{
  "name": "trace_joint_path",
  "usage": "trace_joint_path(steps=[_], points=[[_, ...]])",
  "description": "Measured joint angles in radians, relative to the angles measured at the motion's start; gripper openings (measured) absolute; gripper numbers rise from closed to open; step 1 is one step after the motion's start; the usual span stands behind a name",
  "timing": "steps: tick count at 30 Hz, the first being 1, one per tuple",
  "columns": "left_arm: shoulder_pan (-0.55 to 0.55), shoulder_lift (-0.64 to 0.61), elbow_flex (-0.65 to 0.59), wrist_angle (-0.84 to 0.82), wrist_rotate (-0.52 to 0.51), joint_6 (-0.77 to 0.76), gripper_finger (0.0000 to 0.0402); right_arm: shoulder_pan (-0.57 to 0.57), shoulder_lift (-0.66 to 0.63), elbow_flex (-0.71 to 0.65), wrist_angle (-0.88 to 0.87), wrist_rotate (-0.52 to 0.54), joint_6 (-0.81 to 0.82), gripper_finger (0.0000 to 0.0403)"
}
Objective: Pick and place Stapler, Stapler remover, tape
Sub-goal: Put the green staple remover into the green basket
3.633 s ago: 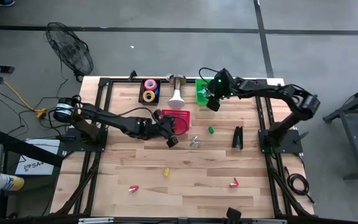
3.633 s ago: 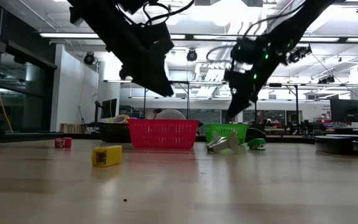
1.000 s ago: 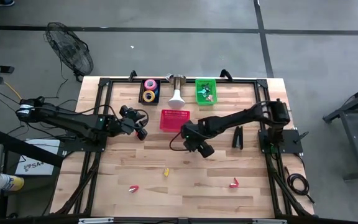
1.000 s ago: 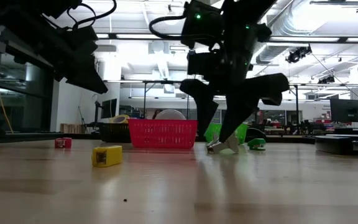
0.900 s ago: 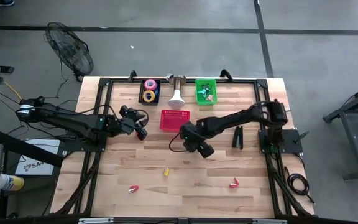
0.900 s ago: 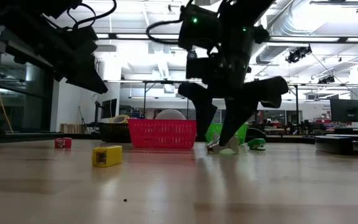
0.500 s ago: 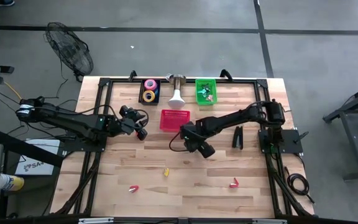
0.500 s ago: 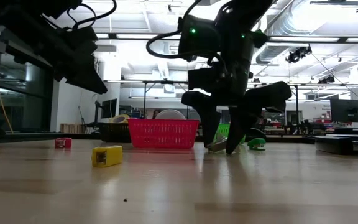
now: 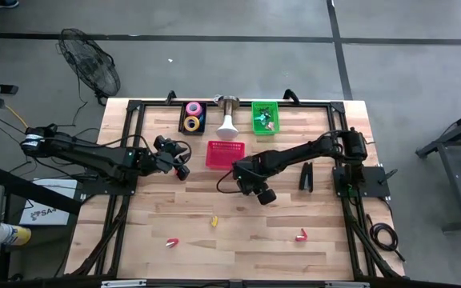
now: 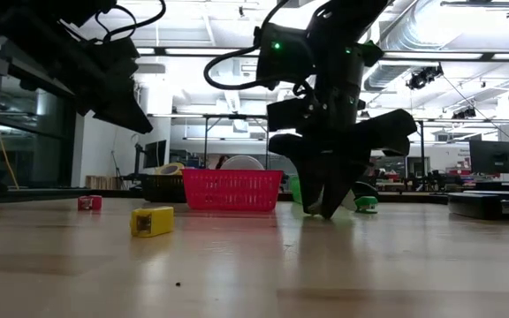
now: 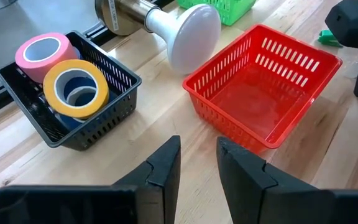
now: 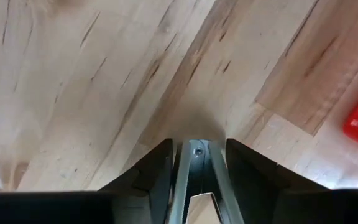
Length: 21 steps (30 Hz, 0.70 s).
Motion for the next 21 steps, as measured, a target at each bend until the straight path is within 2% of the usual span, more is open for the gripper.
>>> trace_joint_path(steps=[10, 21], points=[[0.0, 0.0, 0.0, 0.0, 0.019, 0.0, 0.0102, 0.001, 0.0, 0.0, -0.02, 0.0, 0.004, 0.0091], [0.0, 0.0, 0.0, 0.0, 0.019, 0.0, 0.0102, 0.001, -0.025, -0.006, -0.05, 0.011, 0.004, 0.0084]])
